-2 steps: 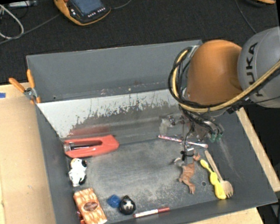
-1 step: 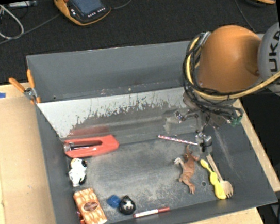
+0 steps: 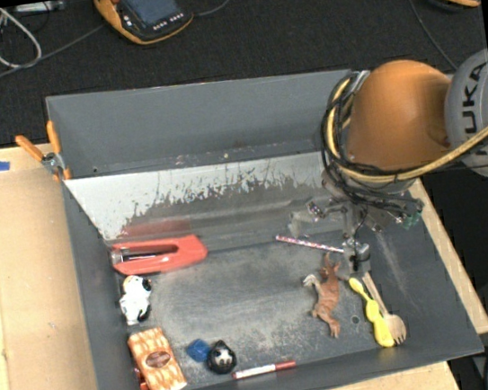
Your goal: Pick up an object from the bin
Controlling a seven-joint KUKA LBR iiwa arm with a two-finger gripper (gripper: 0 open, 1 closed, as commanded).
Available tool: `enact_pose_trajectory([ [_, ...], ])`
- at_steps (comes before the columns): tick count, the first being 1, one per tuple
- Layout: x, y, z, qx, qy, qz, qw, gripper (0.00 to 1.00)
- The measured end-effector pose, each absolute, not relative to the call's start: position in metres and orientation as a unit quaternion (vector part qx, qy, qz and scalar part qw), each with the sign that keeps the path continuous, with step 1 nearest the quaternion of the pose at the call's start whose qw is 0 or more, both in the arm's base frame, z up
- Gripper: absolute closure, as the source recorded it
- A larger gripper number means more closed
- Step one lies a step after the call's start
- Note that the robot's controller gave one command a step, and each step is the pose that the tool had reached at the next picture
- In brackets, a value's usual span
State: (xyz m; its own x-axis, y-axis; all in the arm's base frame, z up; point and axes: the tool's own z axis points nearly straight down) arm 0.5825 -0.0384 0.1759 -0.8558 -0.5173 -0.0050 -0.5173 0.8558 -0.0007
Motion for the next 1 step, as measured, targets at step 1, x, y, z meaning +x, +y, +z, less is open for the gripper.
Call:
enact_pose_trajectory([
  [1, 0.5624, -0.0566, 0.1270, -0.263, 0.965, 0.000, 0.002, 0.00],
])
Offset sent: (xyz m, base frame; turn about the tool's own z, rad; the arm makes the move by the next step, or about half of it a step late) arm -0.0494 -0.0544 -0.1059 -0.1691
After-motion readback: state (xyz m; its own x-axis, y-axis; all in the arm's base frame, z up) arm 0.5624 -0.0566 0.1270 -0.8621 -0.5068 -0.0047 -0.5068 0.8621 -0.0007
